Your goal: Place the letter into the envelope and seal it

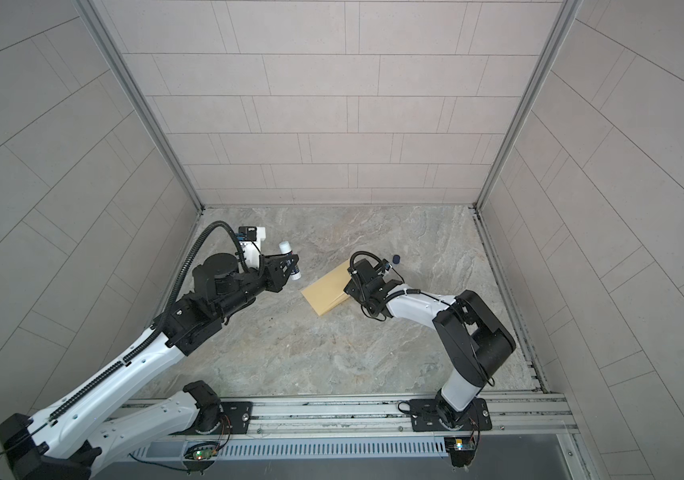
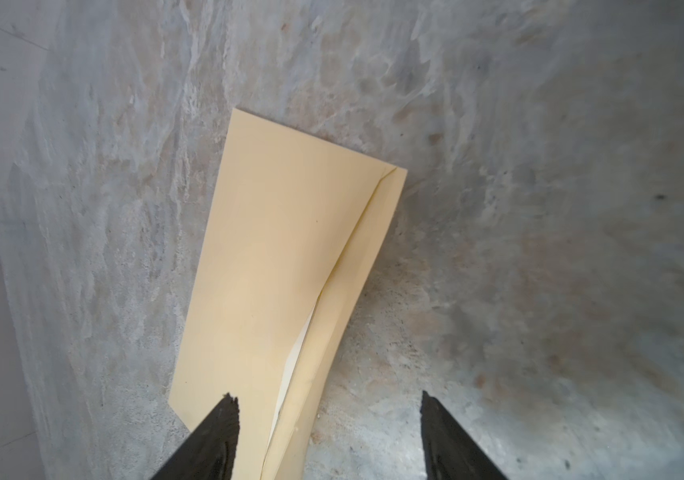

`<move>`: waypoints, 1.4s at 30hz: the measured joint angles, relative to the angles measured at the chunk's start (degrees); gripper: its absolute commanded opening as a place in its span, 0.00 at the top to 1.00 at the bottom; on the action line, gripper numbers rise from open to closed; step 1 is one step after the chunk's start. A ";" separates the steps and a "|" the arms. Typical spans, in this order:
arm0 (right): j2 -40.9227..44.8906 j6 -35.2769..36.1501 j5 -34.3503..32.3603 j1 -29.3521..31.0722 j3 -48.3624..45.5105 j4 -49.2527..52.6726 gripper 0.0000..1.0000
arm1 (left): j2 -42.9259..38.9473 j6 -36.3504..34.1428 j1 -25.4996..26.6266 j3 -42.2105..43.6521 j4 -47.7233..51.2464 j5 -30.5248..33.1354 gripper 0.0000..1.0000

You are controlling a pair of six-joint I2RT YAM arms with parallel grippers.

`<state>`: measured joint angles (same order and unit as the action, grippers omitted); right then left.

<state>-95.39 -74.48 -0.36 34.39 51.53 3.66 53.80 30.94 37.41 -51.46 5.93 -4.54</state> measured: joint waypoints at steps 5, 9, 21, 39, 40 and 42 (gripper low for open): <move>-3.32 -1.01 2.45 -1.11 0.22 -2.21 0.72 | -0.13 -0.42 0.00 0.09 0.17 0.33 1.00; -4.55 -0.44 3.98 -1.92 0.55 -3.30 0.94 | -0.15 -0.83 0.00 0.39 0.39 0.61 1.00; -5.20 17.44 11.37 -5.75 11.37 9.07 1.00 | -0.07 -2.51 0.00 1.33 1.46 1.40 1.00; -12.50 46.03 11.19 -5.81 27.02 39.98 0.92 | 6.38 -2.78 1.05 7.74 -1.44 2.51 1.00; -12.79 46.23 11.08 -5.84 27.15 40.30 0.89 | 7.02 -2.49 1.38 8.24 -1.84 2.69 1.00; -13.46 46.82 10.99 -5.84 27.67 40.72 0.83 | 8.52 -2.25 2.32 9.31 -3.37 3.08 1.00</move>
<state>-108.86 -27.66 10.63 28.56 79.20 44.38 62.33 28.69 39.72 -42.15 2.57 -1.45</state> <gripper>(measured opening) 0.126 0.273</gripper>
